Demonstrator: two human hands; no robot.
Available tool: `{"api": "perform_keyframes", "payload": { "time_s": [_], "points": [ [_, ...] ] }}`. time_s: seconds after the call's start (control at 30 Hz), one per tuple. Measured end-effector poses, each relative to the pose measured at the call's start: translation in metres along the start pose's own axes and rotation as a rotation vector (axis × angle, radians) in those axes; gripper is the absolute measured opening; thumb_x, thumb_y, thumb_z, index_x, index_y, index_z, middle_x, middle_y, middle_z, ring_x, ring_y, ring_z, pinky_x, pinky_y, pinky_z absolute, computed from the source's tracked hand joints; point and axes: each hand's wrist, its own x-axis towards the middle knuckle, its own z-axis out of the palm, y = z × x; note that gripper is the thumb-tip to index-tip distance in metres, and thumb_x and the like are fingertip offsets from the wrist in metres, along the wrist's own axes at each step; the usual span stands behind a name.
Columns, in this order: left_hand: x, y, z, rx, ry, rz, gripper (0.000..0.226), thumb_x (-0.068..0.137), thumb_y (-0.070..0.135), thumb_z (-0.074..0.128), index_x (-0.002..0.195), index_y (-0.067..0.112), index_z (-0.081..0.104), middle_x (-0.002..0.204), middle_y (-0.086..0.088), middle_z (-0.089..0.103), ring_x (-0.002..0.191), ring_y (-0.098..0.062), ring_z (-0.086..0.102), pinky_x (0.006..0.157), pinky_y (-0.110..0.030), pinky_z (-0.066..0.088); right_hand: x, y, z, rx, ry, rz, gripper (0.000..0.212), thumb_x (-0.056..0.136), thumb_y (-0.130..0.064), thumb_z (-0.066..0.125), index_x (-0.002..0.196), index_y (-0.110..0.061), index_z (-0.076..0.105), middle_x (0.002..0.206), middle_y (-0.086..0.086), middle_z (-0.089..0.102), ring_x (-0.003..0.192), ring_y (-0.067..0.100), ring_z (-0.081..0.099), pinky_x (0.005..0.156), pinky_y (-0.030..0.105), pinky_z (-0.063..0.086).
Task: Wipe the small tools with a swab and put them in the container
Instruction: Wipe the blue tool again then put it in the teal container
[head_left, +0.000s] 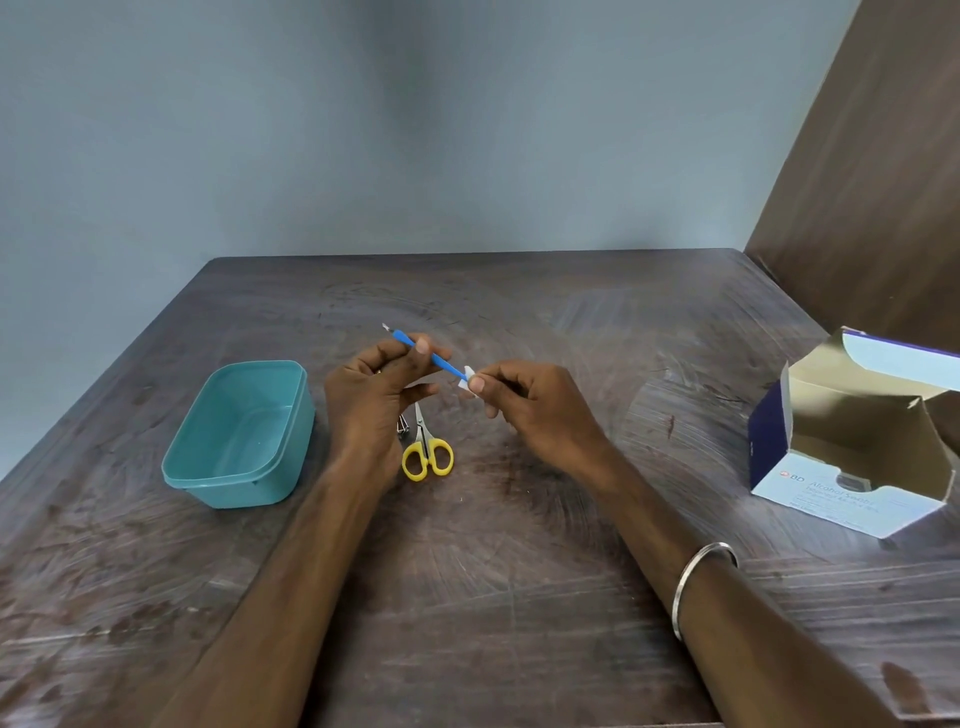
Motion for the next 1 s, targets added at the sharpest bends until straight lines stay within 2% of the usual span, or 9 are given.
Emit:
{"api": "perform_keyframes", "payload": {
  "time_s": [0.13, 0.23, 0.3, 0.4, 0.47, 0.6, 0.7, 0.83, 1.0],
  "points": [
    [0.002, 0.007, -0.004, -0.086, 0.135, -0.003, 0.006, 0.087, 0.018, 0.073, 0.083, 0.014, 0.071, 0.079, -0.004, 0.075, 0.073, -0.013, 0.071, 0.058, -0.022, 0.054, 0.000, 0.001, -0.001, -0.022, -0.020, 0.006, 0.015, 0.097, -0.028, 0.063, 0.089, -0.023, 0.075, 0.067, -0.008, 0.066, 0.053, 0.000, 0.054, 0.053, 0.014, 0.038],
    [0.007, 0.013, -0.010, -0.113, 0.186, 0.007, 0.009, 0.085, 0.020, 0.075, 0.082, 0.014, 0.069, 0.069, 0.000, 0.072, 0.060, -0.011, 0.066, 0.056, -0.023, 0.055, 0.002, 0.004, -0.004, 0.061, 0.051, 0.057, 0.021, 0.097, -0.028, 0.064, 0.078, -0.022, 0.072, 0.067, -0.004, 0.068, 0.049, 0.002, 0.054, 0.055, 0.022, 0.041],
    [0.006, 0.013, -0.008, 0.022, 0.159, 0.048, 0.009, 0.083, 0.022, 0.077, 0.083, 0.015, 0.072, 0.068, 0.000, 0.070, 0.060, -0.014, 0.064, 0.059, -0.027, 0.056, 0.003, 0.003, -0.003, 0.132, 0.091, 0.073, 0.023, 0.097, -0.030, 0.064, 0.084, -0.014, 0.075, 0.074, 0.004, 0.072, 0.051, 0.009, 0.057, 0.053, 0.024, 0.043],
    [-0.005, 0.008, 0.003, 0.204, 0.064, 0.108, 0.007, 0.081, 0.020, 0.080, 0.085, 0.019, 0.074, 0.065, 0.005, 0.069, 0.056, -0.014, 0.063, 0.055, -0.024, 0.056, 0.002, 0.000, -0.002, 0.247, 0.153, 0.081, 0.016, 0.097, -0.028, 0.064, 0.091, -0.020, 0.076, 0.081, 0.002, 0.075, 0.054, 0.015, 0.060, 0.050, 0.022, 0.044],
    [-0.009, 0.005, 0.008, 0.325, 0.005, 0.180, 0.011, 0.078, 0.021, 0.082, 0.086, 0.021, 0.075, 0.064, 0.005, 0.071, 0.051, -0.010, 0.063, 0.050, -0.021, 0.052, 0.002, -0.002, -0.002, 0.312, 0.191, 0.088, 0.013, 0.097, -0.026, 0.064, 0.093, -0.023, 0.075, 0.085, 0.001, 0.076, 0.056, 0.016, 0.062, 0.048, 0.027, 0.045],
    [-0.012, -0.001, 0.009, 0.516, -0.063, 0.291, 0.019, 0.074, 0.023, 0.085, 0.090, 0.021, 0.075, 0.069, -0.003, 0.072, 0.048, -0.009, 0.061, 0.046, -0.019, 0.051, 0.000, -0.006, -0.004, 0.450, 0.202, 0.116, 0.012, 0.098, -0.022, 0.063, 0.100, -0.022, 0.075, 0.089, 0.000, 0.077, 0.062, 0.017, 0.064, 0.046, 0.028, 0.046],
    [-0.014, -0.003, 0.011, 0.566, -0.101, 0.334, 0.021, 0.073, 0.021, 0.086, 0.091, 0.023, 0.075, 0.068, -0.002, 0.070, 0.047, -0.004, 0.057, 0.046, -0.015, 0.047, 0.000, -0.008, -0.003, 0.462, 0.192, 0.114, 0.013, 0.098, -0.021, 0.063, 0.102, -0.019, 0.075, 0.091, 0.000, 0.077, 0.063, 0.018, 0.065, 0.046, 0.028, 0.047],
    [-0.015, -0.004, 0.013, 0.577, -0.149, 0.356, 0.023, 0.073, 0.020, 0.086, 0.091, 0.028, 0.074, 0.067, 0.003, 0.070, 0.046, -0.002, 0.056, 0.045, -0.011, 0.045, -0.001, -0.009, -0.003, 0.417, 0.186, 0.078, 0.009, 0.095, -0.020, 0.067, 0.095, -0.025, 0.075, 0.086, 0.002, 0.077, 0.061, 0.016, 0.066, 0.046, 0.029, 0.048],
    [-0.013, -0.006, 0.012, 0.598, -0.180, 0.329, 0.020, 0.073, 0.022, 0.087, 0.090, 0.021, 0.078, 0.066, 0.001, 0.070, 0.044, -0.005, 0.057, 0.045, -0.013, 0.042, 0.000, -0.007, -0.004, 0.363, 0.212, 0.077, 0.007, 0.094, -0.020, 0.068, 0.093, -0.025, 0.074, 0.083, 0.008, 0.075, 0.059, 0.017, 0.064, 0.046, 0.031, 0.049]
  ]
}}
